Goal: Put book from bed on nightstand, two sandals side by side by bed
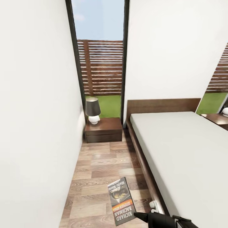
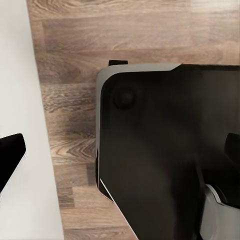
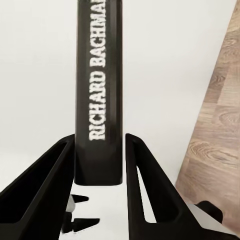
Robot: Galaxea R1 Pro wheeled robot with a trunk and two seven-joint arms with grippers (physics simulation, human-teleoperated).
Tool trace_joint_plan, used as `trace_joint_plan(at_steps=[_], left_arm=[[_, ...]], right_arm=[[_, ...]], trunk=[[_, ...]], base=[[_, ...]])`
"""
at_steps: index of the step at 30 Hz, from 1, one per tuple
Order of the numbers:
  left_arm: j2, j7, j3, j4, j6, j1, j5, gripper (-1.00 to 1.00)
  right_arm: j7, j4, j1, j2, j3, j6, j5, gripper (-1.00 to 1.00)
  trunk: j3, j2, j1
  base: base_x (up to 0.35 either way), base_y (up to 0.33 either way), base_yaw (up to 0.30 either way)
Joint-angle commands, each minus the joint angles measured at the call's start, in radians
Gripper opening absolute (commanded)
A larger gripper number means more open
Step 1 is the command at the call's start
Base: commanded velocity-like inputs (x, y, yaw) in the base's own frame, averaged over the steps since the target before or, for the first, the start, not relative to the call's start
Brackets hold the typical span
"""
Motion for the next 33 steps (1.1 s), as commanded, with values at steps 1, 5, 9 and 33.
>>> trace_joint_plan(at_steps=[1, 5, 9, 33], left_arm=[[0.001, -0.001, -0.008, 0.000, -0.003, -0.001, 0.010, 1.00], [0.001, -0.001, -0.007, 0.001, -0.004, -0.001, 0.010, 1.00], [0.001, -0.001, -0.006, 0.001, -0.004, -0.001, 0.010, 1.00], [0.005, -0.001, -0.006, -0.007, -0.008, -0.056, 0.016, 1.00]], right_arm=[[0.005, -0.001, -0.001, 0.002, -0.011, 0.007, 0.007, -1.00], [0.004, -0.002, -0.001, 0.007, -0.008, 0.007, 0.008, -1.00], [0.004, -0.002, -0.001, 0.009, 0.002, 0.007, 0.007, -1.00], [-0.053, -0.001, -0.001, 0.025, 0.026, 0.007, 0.004, -1.00]], trunk=[[-0.002, -0.002, 0.001], [-0.002, -0.002, 0.001], [-0.002, -0.002, 0.001], [-0.002, -0.002, 0.001]], base=[[0.329, 0.000, 0.000], [0.335, 0.000, 0.000], [0.340, 0.000, 0.000], [0.340, 0.000, 0.000]])
